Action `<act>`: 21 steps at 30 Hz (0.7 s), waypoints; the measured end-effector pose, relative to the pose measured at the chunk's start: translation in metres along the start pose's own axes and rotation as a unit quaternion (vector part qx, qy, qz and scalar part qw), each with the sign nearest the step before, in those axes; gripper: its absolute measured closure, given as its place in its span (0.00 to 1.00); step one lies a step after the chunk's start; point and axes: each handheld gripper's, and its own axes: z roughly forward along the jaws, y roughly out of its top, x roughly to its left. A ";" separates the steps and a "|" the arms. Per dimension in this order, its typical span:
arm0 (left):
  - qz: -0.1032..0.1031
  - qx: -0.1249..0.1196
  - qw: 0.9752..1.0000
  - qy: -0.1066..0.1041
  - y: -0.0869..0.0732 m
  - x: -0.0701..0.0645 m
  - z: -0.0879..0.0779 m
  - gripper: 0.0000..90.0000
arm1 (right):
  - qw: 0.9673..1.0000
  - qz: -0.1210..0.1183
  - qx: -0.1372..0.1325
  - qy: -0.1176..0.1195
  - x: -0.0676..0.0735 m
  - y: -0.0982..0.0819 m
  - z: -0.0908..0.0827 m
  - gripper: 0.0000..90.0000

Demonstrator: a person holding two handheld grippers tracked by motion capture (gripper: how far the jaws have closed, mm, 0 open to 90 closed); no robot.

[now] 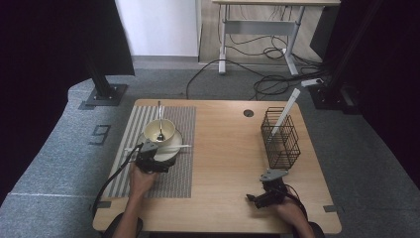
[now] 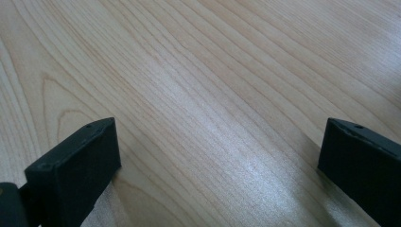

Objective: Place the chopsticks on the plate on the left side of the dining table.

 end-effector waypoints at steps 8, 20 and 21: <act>-0.033 -0.024 0.999 0.035 -0.009 0.019 -0.024 0.00 | 1.000 0.000 0.000 0.000 0.000 0.000 0.000 0.00; -0.063 -0.049 0.990 0.114 -0.025 0.045 -0.053 0.00 | 1.000 0.000 0.000 0.000 0.000 0.000 0.000 0.00; -0.066 -0.051 0.990 0.117 -0.026 0.046 -0.054 0.00 | 1.000 0.000 0.000 0.000 0.000 0.000 0.000 0.00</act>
